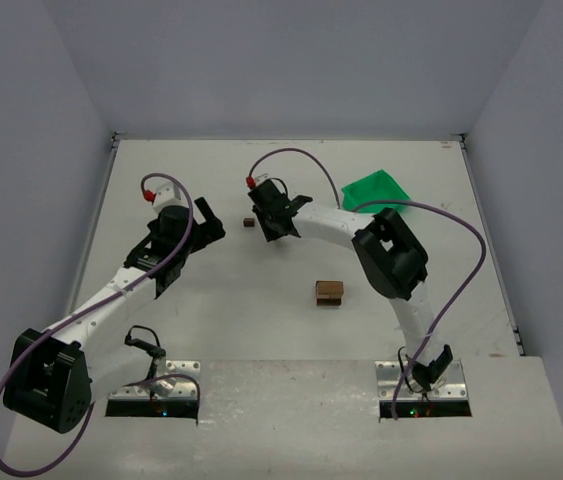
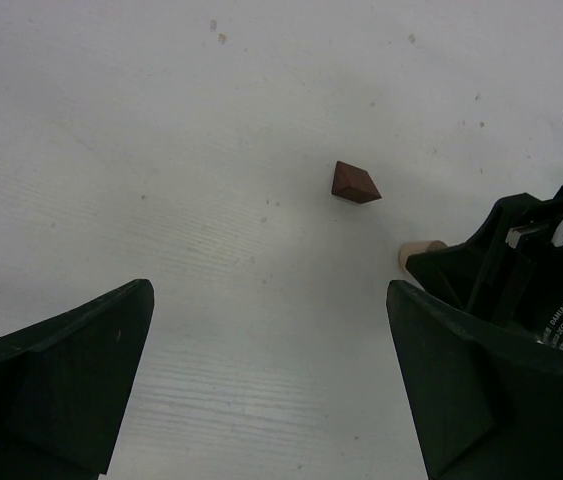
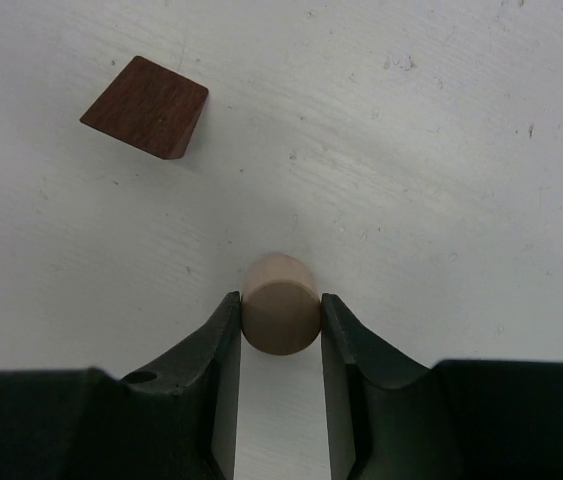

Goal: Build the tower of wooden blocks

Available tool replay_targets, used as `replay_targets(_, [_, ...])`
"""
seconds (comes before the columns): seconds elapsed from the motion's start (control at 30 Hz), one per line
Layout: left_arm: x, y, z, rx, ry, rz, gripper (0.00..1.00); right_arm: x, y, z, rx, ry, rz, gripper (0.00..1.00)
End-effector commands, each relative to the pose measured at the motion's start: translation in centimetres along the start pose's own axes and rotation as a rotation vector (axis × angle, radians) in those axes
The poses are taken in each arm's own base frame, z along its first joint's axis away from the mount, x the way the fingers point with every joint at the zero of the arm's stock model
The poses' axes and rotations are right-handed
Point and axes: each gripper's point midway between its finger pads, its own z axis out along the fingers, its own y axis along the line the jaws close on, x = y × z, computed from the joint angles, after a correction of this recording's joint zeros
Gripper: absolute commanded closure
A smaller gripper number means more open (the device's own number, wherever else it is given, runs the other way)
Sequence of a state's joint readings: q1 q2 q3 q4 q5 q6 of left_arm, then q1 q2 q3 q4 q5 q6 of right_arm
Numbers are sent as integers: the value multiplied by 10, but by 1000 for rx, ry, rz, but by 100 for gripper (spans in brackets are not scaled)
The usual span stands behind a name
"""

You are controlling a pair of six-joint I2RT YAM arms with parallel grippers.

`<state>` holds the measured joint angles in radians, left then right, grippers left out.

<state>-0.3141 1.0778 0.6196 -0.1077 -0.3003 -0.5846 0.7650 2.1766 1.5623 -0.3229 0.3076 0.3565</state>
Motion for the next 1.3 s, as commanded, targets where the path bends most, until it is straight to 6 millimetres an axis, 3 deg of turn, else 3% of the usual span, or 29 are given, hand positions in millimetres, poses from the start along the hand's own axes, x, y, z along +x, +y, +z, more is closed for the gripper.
replay_targets(0.0, [-14,-8,-3,43,-52,-29,0,-48,1,-49,-16,-159,1,91])
replay_targets(0.03, [-13,-9,-3,48,-49,-27,0,-39,-2,-52,-15,-153,-4,91])
replay_targets(0.2, [-12,-11,-3,59,-43,-26,0,-37,-18,-121,-29,-235,45,91])
replay_targets(0.37, [-12,-11,-4,62,-42,-24,0,28,-40,-166,-37,-143,66,91])
replay_targets(0.43, [-12,-12,-4,66,-42,-25,0,40,-41,-174,-52,-124,66,90])
replay_targets(0.5, [-12,-13,-5,73,-42,-25,0,67,-45,-194,-82,-72,69,89])
replay_targets(0.7, [-13,-14,-6,80,-45,-25,0,100,-42,-214,-154,-7,69,89])
replay_targets(0.9, [-13,-14,-5,78,-45,-24,0,125,-36,-213,-174,55,45,90])
replay_targets(1.27, [-10,-14,-1,74,-33,-21,0,131,-35,-204,-99,47,-18,89])
